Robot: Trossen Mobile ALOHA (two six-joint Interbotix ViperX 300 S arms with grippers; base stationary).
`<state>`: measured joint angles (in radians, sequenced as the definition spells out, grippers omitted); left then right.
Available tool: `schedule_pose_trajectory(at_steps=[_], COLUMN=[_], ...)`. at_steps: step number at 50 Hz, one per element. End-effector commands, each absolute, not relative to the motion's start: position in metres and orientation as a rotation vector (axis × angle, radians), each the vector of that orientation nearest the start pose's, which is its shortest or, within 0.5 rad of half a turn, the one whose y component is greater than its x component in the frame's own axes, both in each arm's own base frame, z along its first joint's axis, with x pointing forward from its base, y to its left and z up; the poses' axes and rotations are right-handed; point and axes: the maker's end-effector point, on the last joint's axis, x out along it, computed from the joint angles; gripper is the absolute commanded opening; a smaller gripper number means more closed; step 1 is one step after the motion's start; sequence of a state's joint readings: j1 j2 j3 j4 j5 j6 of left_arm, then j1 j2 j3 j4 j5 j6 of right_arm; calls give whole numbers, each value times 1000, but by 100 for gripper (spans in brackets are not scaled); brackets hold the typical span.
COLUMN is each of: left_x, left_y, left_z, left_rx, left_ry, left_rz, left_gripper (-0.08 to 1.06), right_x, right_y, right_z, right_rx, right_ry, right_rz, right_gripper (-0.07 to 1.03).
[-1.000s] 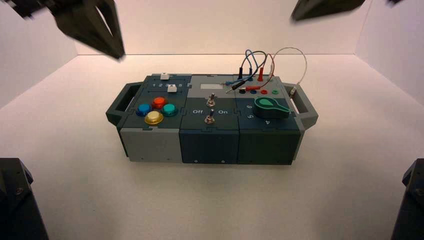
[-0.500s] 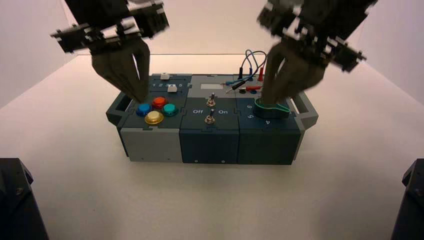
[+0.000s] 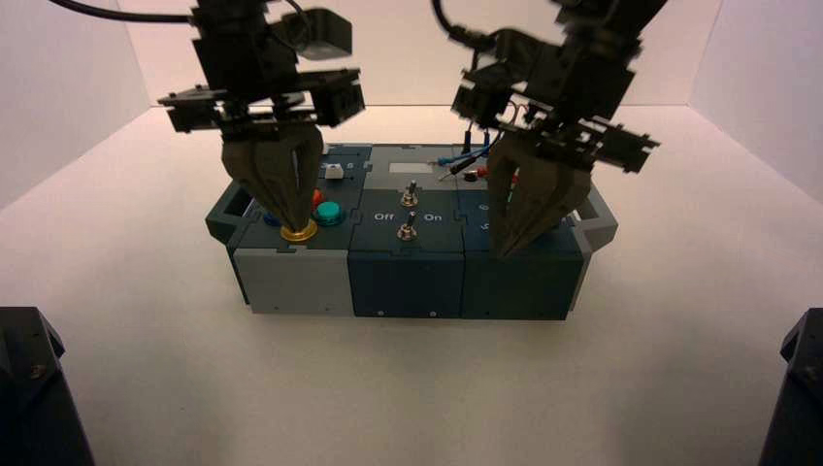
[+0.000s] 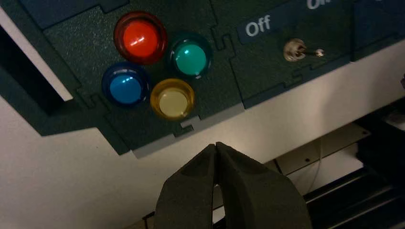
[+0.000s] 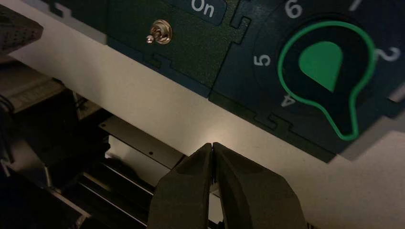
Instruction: Move the box away.
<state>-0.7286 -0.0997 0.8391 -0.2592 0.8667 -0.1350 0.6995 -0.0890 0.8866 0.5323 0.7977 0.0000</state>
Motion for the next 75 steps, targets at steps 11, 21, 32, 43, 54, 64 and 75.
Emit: schedule_pose_trajectory(at_steps=[11, 21, 32, 43, 54, 64, 75], left_x=[154, 150, 150, 156, 165, 180, 200], left_y=[-200, -202, -199, -202, -208, -212, -208], left_z=[46, 37, 25, 16, 13, 9, 9], left_rx=[284, 314, 336, 347, 373, 400, 384], left_ry=[1701, 1729, 1748, 1737, 1716, 1699, 1686], left_rz=[-500, -502, -493, -491, -509, -512, -518], left_gripper=[-3, -3, -3, -3, -3, -3, -3], right_x=[155, 156, 155, 164, 172, 183, 209], right_y=[219, 219, 216, 220, 222, 221, 207], right_z=[43, 42, 39, 35, 30, 25, 24], right_rx=[9, 12, 13, 16, 14, 15, 32], right_ry=[1758, 1761, 1761, 1728, 1701, 1684, 1655], right_rz=[522, 516, 506, 501, 490, 472, 426], right_gripper=[-2, -2, -2, -2, -2, -2, -2])
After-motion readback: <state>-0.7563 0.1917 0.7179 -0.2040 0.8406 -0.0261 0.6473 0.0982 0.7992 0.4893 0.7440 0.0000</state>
